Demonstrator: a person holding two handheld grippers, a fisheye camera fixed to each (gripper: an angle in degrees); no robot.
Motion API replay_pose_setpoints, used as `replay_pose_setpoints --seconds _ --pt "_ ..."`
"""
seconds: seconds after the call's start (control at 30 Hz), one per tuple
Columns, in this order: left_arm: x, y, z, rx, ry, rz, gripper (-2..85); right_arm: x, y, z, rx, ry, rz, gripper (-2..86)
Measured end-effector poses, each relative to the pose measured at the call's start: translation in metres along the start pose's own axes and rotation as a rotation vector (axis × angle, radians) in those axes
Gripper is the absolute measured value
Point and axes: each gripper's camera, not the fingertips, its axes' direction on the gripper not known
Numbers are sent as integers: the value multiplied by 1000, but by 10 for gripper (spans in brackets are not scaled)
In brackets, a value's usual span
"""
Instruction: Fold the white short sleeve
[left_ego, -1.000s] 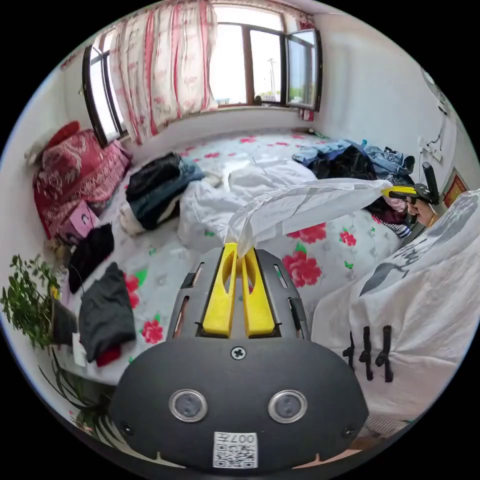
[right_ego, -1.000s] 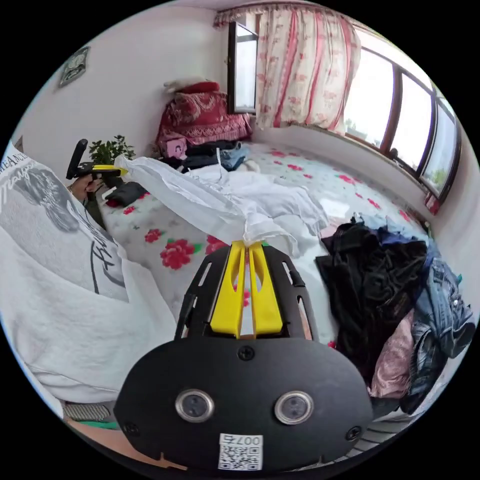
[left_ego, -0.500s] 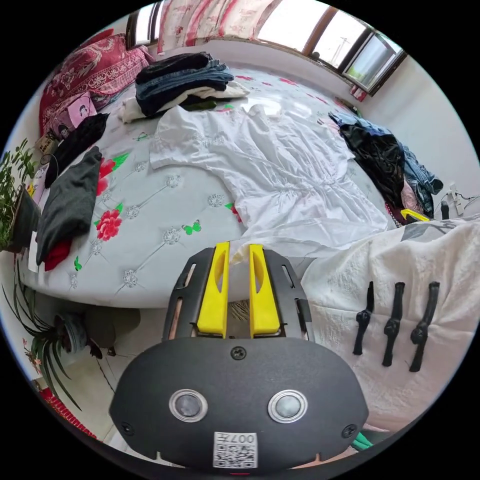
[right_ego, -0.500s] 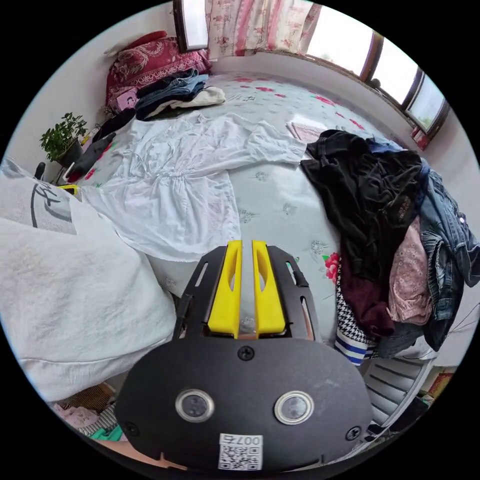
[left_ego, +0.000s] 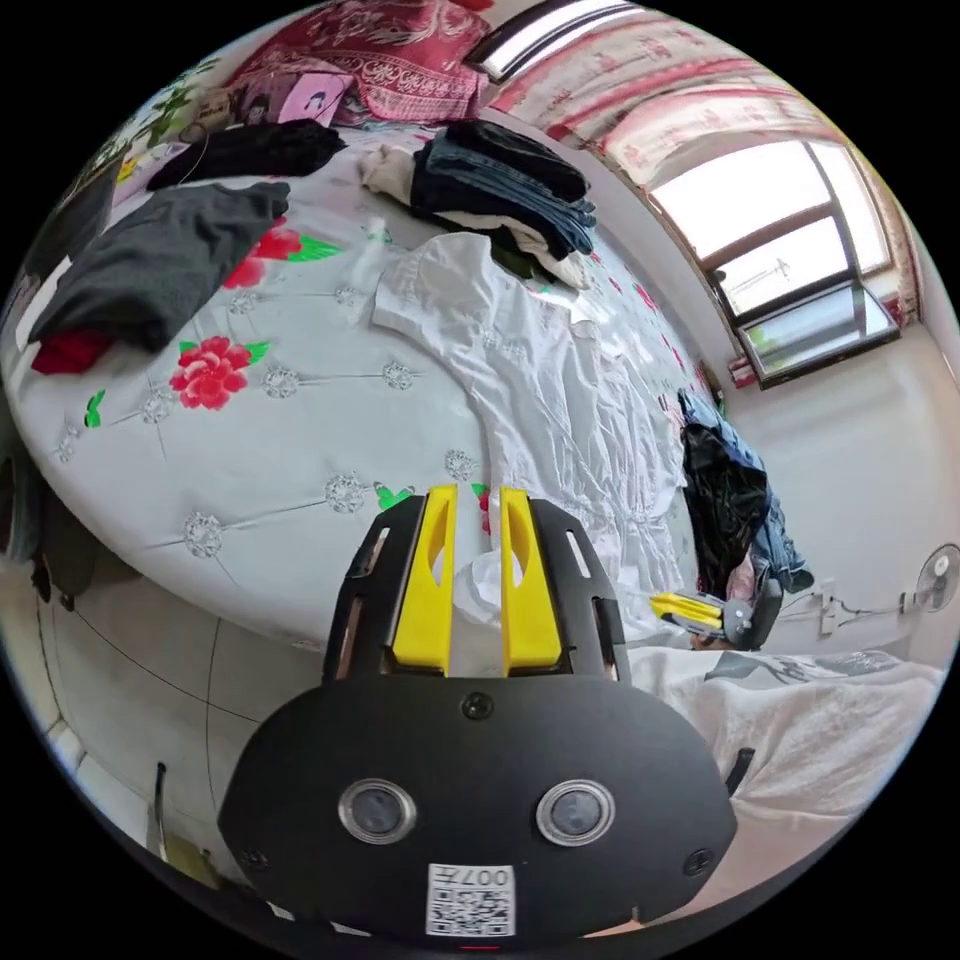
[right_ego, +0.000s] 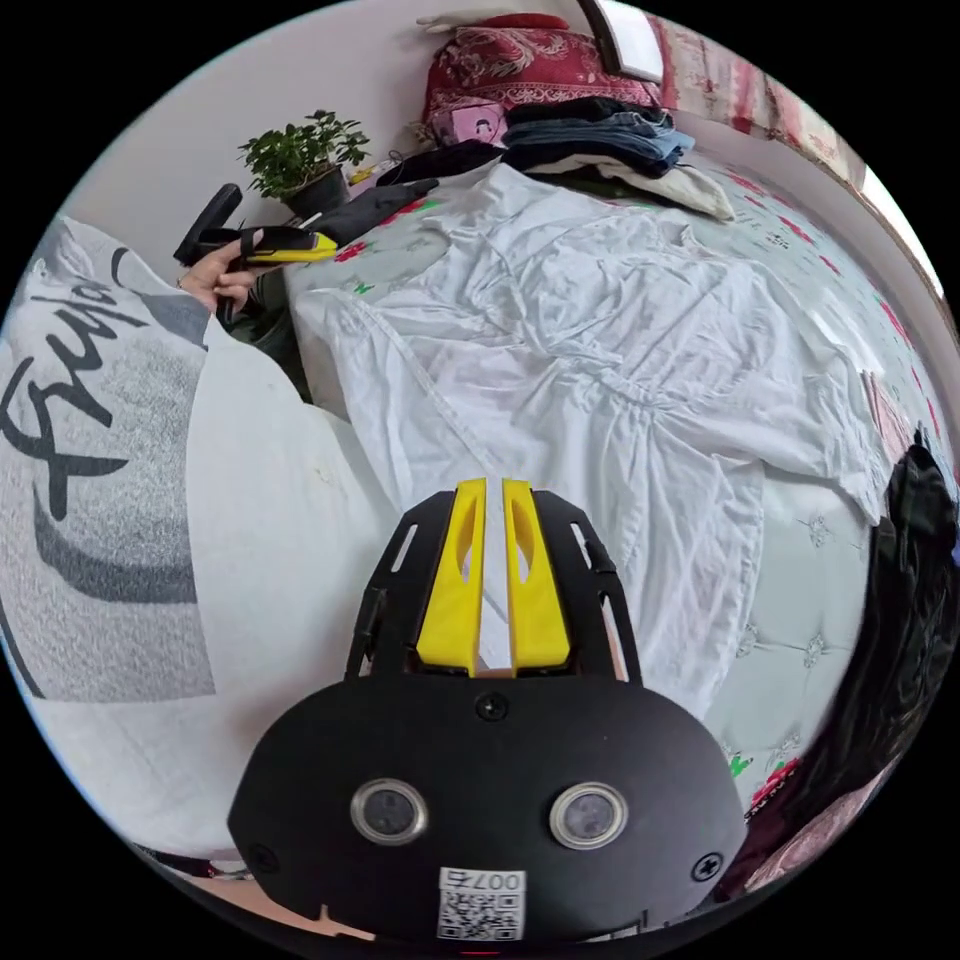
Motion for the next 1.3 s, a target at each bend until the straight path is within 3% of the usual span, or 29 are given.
replay_pose_setpoints --seconds 0.23,0.37,0.57,0.77,0.87,1.03,1.17,1.3 --pt "33 -53 38 -298 -36 289 84 24 -18 -36 87 66 17 0" --pt "45 -38 42 -430 -64 438 84 59 -26 -12 -15 49 78 -2" --pt "21 -2 -18 -394 -42 440 74 35 14 -10 -48 -33 13 -3" --pt "-20 14 -60 -472 -124 375 61 1 62 -10 -133 -112 -64 -3" --pt "-41 -4 -88 -379 -76 255 61 6 68 -22 -116 -117 -44 -3" --pt "-100 -95 -150 -9 33 -87 77 32 56 -72 31 -77 46 -3" --pt "-141 -186 -157 123 149 -257 100 60 48 -115 154 -51 152 -2" --pt "-167 -254 -146 143 162 -372 117 82 43 -146 224 -59 266 -2"
